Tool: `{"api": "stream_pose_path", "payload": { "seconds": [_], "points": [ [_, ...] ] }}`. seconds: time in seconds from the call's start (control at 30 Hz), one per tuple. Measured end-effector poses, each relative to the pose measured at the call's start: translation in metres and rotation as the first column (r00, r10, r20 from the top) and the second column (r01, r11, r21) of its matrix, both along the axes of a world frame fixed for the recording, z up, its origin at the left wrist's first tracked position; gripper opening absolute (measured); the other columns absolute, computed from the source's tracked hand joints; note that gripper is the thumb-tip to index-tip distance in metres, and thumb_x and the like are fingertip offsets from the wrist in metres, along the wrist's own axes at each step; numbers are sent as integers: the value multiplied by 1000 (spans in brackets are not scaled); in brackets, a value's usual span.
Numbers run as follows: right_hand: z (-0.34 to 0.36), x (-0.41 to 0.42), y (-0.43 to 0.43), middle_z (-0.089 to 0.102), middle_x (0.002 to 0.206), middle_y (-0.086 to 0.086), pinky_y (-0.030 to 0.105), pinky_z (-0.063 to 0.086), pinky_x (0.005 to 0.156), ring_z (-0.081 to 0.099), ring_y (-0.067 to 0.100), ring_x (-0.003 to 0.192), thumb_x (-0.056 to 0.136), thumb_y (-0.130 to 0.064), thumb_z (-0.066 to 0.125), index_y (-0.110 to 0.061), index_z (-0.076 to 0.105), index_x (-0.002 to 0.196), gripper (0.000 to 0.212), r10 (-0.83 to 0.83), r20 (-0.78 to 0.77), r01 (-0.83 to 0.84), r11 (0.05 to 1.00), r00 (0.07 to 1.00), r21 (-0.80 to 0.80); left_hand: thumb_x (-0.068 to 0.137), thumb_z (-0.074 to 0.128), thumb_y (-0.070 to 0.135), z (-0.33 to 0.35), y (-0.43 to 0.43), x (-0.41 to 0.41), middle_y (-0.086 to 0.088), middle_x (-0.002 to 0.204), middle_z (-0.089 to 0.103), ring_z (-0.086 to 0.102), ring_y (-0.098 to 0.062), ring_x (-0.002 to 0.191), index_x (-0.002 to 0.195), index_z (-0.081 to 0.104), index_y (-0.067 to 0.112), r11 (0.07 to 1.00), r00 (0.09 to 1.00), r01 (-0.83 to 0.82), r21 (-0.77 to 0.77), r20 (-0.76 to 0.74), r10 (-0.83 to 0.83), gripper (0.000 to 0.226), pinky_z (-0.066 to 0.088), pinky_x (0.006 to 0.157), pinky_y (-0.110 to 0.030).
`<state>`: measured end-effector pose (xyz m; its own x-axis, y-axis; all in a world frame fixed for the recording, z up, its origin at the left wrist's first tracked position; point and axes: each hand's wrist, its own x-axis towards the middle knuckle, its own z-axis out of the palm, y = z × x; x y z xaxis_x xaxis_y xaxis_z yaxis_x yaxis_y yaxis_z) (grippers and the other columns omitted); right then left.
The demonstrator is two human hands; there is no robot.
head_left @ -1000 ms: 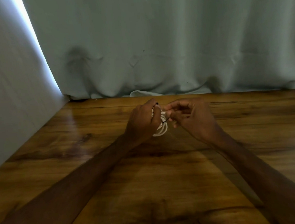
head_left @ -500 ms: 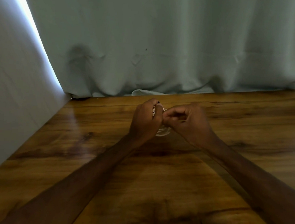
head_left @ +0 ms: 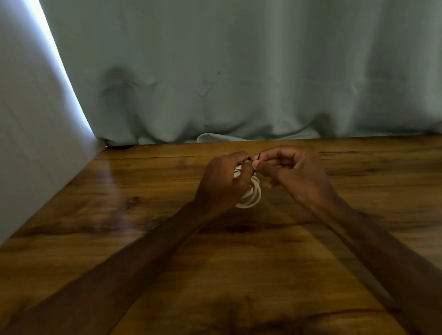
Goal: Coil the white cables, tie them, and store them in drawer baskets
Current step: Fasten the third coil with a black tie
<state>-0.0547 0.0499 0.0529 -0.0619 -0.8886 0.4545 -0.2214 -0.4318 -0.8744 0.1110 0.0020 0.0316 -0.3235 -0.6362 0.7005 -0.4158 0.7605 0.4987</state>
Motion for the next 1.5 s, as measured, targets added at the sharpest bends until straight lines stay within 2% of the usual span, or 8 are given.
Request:
{"api": "stream_pose_path", "payload": {
  "seconds": [0.3, 0.47, 0.63, 0.77, 1.03, 1.17, 1.33, 1.5],
  "points": [
    [0, -5, 0, 81, 88, 1, 22, 60, 61, 78, 17, 74, 85, -5, 80, -5, 79, 105, 20, 38, -28, -38, 999, 999, 3, 95, 54, 15, 7, 2, 6, 2, 62, 60, 50, -13, 53, 73, 59, 19, 989, 985, -26, -143, 165, 50, 23, 28, 53, -16],
    [1, -7, 0, 80, 84, -2, 24, 62, 65, 76, 13, 71, 85, -9, 81, -9, 81, 97, 13, -22, -146, 13, 998, 989, -57, 95, 53, 19, 4, 1, 6, -1, 66, 66, 56, -17, 54, 80, 68, 12, 986, 971, -6, -165, 236, 45, 23, 34, 54, -26],
    [-3, -4, -2, 79, 85, -9, 37, 65, 72, 75, 6, 75, 87, -13, 81, -17, 82, 93, 8, -162, -242, 122, 977, 957, -173, 95, 49, 26, 4, 3, 2, 0, 65, 67, 60, -16, 54, 78, 70, 11, 996, 989, -61, -63, 129, 68, 31, 44, 53, -34],
    [-5, -3, -2, 77, 84, -11, 32, 63, 70, 73, 3, 77, 89, -11, 77, -17, 81, 91, 8, -210, -312, 140, 963, 927, -232, 94, 48, 29, 3, 4, -1, 1, 65, 68, 62, -16, 57, 77, 71, 11, 998, 992, -62, -26, 111, 65, 34, 47, 57, -39],
    [-5, -4, -7, 80, 91, -5, 46, 64, 73, 76, 11, 83, 87, -14, 80, -15, 82, 99, 12, -87, -231, 58, 990, 969, -132, 95, 55, 20, 2, 4, 4, 10, 58, 55, 48, -7, 48, 69, 59, 20, 995, 993, -54, -88, 97, 62, 27, 29, 51, -15],
    [-2, -5, -3, 79, 87, -8, 40, 64, 74, 75, 7, 80, 87, -14, 80, -17, 81, 94, 7, -143, -275, 100, 981, 951, -164, 95, 54, 19, 3, 5, 2, 9, 60, 57, 51, -9, 49, 72, 63, 17, 997, 993, -17, -81, 117, 27, 25, 34, 51, -20],
    [0, -1, 1, 77, 85, -15, 21, 59, 71, 72, 0, 78, 89, -11, 77, -20, 81, 89, 10, -206, -294, 133, 959, 933, -250, 95, 53, 20, 7, 6, -1, 9, 59, 59, 57, -13, 52, 69, 63, 17, 1000, 998, 10, -15, 70, -9, 28, 38, 51, -24],
    [-2, -1, 1, 77, 87, -15, 18, 58, 72, 73, 1, 80, 88, -12, 78, -19, 81, 93, 9, -189, -276, 128, 966, 942, -224, 95, 54, 15, 7, 4, 2, 10, 56, 55, 53, -13, 50, 64, 54, 24, 999, 995, 48, 0, 85, -47, 32, 36, 50, -23]
  ]
}}
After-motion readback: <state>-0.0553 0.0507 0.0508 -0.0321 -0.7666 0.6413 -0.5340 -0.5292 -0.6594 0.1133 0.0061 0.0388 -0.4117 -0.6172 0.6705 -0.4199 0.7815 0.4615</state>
